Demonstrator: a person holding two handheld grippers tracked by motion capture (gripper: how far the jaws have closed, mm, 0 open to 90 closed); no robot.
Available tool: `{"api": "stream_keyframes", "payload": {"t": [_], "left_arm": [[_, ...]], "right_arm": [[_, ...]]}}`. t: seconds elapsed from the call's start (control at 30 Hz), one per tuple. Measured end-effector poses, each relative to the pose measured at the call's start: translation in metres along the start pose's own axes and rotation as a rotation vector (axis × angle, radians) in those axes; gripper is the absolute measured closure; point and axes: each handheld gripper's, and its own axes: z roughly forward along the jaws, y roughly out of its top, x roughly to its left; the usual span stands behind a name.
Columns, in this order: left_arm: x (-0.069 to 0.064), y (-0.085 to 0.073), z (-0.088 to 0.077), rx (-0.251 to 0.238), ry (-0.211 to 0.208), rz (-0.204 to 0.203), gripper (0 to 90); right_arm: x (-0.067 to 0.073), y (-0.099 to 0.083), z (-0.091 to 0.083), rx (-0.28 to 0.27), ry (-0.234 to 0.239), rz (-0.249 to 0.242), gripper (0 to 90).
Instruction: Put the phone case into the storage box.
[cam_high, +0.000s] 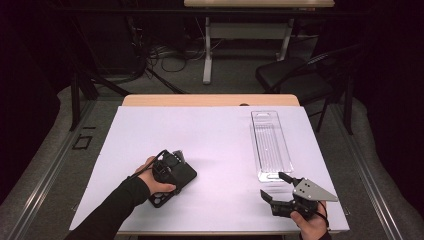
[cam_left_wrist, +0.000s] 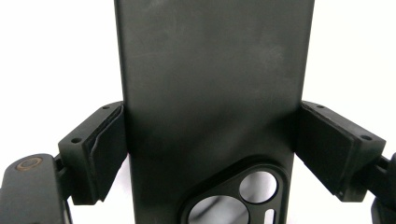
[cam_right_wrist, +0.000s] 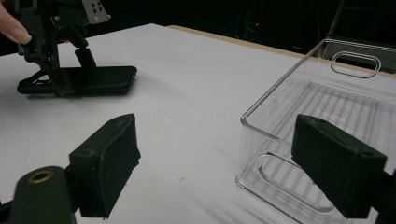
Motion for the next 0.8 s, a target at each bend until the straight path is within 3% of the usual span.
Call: {"api": "stream_keyframes", "payload": {"t": [0.4, 0.8], "left_arm": [[0.004, -0.002, -0.026, -0.030, 0.010, 0.000, 14.0], [0.007, -0.004, -0.039, -0.051, 0.014, 0.001, 14.3]], "right_arm": [[0.001, 0.001, 0.001, 0.001, -0.005, 0.005, 14.4], [0.002, 0.001, 0.003, 0.010, 0.001, 0.001, 14.4]]}}
